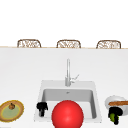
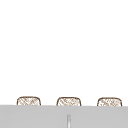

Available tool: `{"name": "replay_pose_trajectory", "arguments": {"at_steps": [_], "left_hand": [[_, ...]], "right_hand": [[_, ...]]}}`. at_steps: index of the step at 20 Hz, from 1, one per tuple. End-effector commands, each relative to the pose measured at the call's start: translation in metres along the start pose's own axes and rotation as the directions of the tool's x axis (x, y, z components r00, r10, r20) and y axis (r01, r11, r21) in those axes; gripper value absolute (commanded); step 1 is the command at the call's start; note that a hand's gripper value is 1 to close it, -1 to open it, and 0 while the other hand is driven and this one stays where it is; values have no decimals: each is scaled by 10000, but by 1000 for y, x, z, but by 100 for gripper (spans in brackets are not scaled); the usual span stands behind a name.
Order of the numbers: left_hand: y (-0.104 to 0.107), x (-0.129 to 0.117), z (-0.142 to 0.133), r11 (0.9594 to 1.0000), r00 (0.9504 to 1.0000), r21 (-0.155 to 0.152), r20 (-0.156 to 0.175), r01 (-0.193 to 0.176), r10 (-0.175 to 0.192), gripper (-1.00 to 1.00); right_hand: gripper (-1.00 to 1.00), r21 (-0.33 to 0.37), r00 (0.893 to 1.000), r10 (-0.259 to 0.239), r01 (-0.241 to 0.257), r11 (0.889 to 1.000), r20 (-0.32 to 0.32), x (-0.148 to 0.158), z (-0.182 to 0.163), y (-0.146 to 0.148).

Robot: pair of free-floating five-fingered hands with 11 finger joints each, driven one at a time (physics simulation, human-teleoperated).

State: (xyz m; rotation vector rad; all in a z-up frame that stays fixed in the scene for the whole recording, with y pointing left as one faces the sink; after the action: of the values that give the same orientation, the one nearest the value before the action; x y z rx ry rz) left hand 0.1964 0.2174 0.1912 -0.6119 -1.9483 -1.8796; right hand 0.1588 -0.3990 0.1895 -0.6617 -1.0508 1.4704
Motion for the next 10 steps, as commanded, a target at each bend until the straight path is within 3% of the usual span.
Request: {"name": "replay_pose_trajectory", "arguments": {"at_steps": [1, 5, 10], "left_hand": [[0, 0, 0, 10000, 10000, 0, 0, 0, 0, 0], [0, 0, 0, 10000, 10000, 0, 0, 0, 0, 0], [0, 0, 0, 10000, 10000, 0, 0, 0, 0, 0]], "right_hand": [[100, -30, 9995, 84, -84, 10000, 298, -18, -24, 20], [100, -32, 9977, 215, -214, 9998, 639, -39, -50, 42], [100, 138, 9986, 285, -292, 9995, 435, -51, -97, 65]]}}
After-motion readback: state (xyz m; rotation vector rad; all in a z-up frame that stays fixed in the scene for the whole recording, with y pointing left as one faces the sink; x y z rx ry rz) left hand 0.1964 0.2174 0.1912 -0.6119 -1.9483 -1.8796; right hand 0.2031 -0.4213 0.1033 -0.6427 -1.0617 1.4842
